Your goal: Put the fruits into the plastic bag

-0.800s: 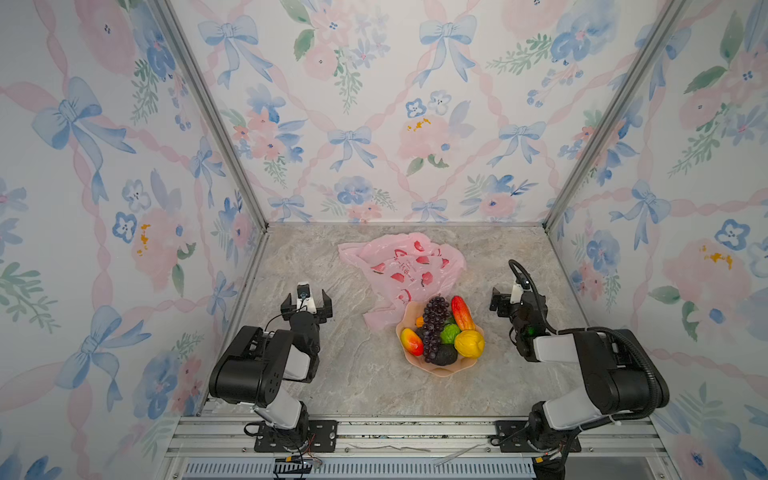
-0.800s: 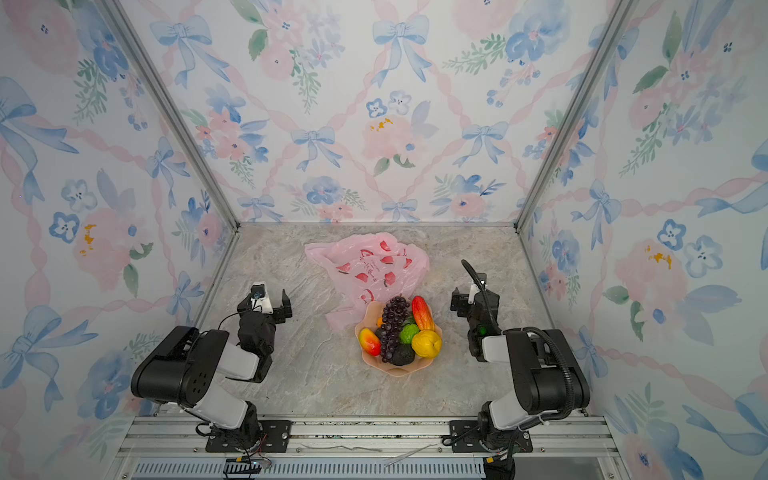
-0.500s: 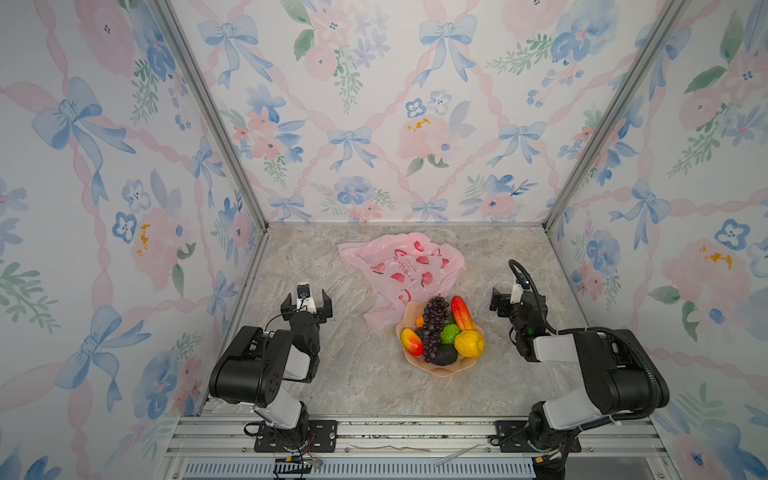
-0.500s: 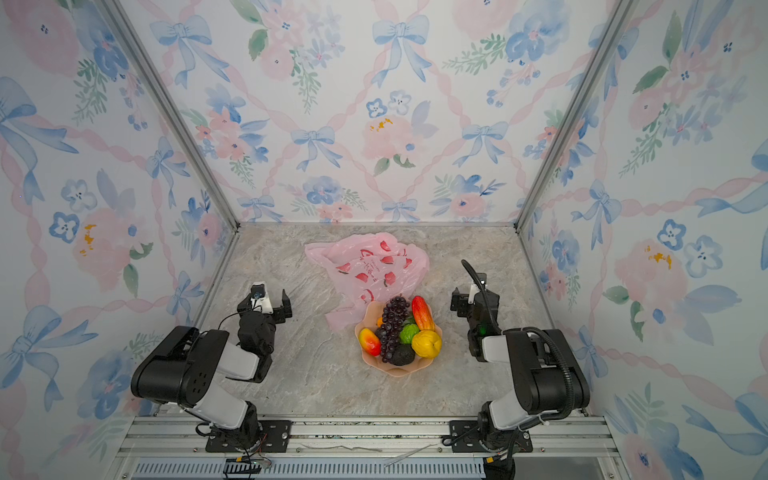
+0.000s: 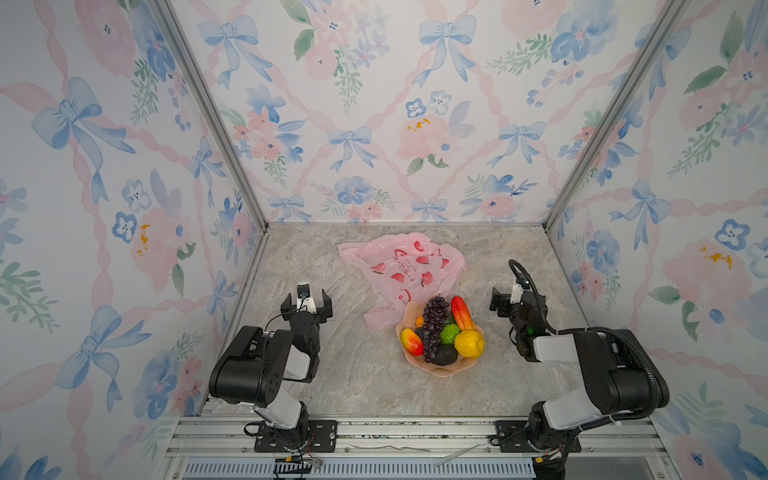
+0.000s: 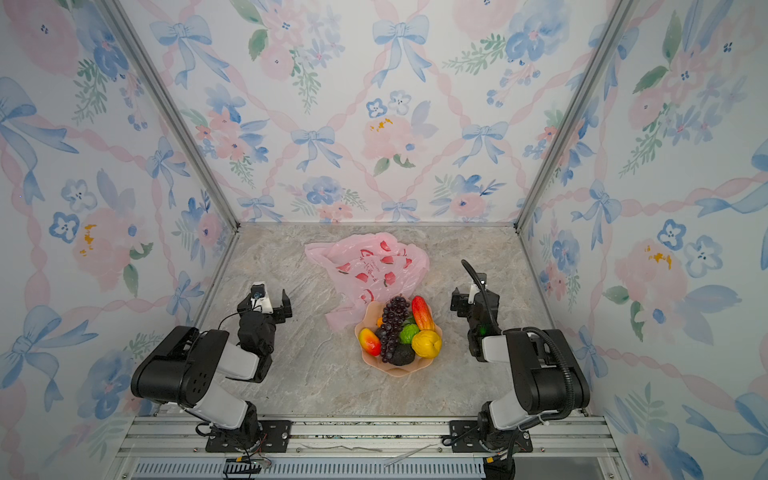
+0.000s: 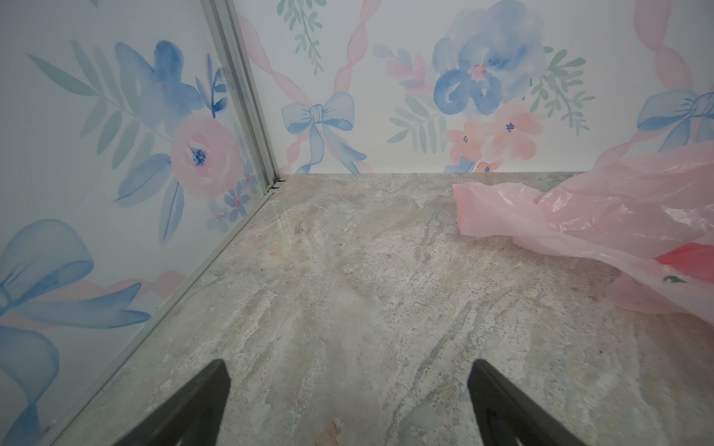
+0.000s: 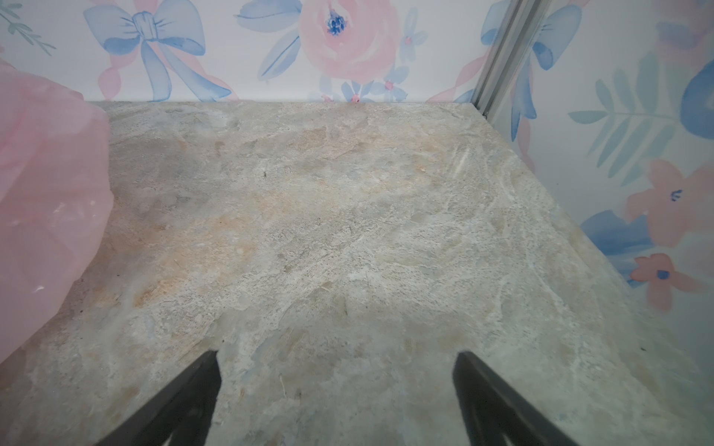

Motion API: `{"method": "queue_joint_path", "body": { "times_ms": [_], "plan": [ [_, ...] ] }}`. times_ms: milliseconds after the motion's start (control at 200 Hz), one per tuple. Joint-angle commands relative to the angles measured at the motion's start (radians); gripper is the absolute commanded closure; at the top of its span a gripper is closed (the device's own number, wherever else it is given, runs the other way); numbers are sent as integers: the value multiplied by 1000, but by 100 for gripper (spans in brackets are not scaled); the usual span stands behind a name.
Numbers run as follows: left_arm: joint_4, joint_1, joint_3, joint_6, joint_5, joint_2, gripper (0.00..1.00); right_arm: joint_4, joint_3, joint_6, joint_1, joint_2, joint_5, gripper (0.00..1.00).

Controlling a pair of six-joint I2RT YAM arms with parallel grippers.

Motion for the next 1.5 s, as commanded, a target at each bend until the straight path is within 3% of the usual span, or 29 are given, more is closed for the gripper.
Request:
{"method": "queue_joint_path", "body": {
  "times_ms": [0, 835, 910, 1000, 1200, 1360, 1495],
  "plan": [
    [17, -4, 17, 15, -8, 12, 2, 28, 25, -11, -5, 11, -7, 4],
    [-39, 16, 36, -18, -29, -14, 2, 24, 29, -14, -1, 3, -4, 4],
    [-69, 11, 35, -4, -13, -50, 2, -85, 68, -26, 17, -51, 32, 4],
    [-161, -19, 60, 11, -90, -116, 2, -333, 174, -26, 28, -127, 69, 4],
    [-371, -49, 149, -10, -216, -243, 2, -613, 328, 70, 30, -261, 101, 4],
    [-661, -54, 263, -144, -200, -378, 2, -924, 500, 170, 22, -322, 67, 4],
    [-883, -55, 360, -289, -134, -481, 2, -1056, 564, 274, -2, -414, -52, 4]
  ]
}}
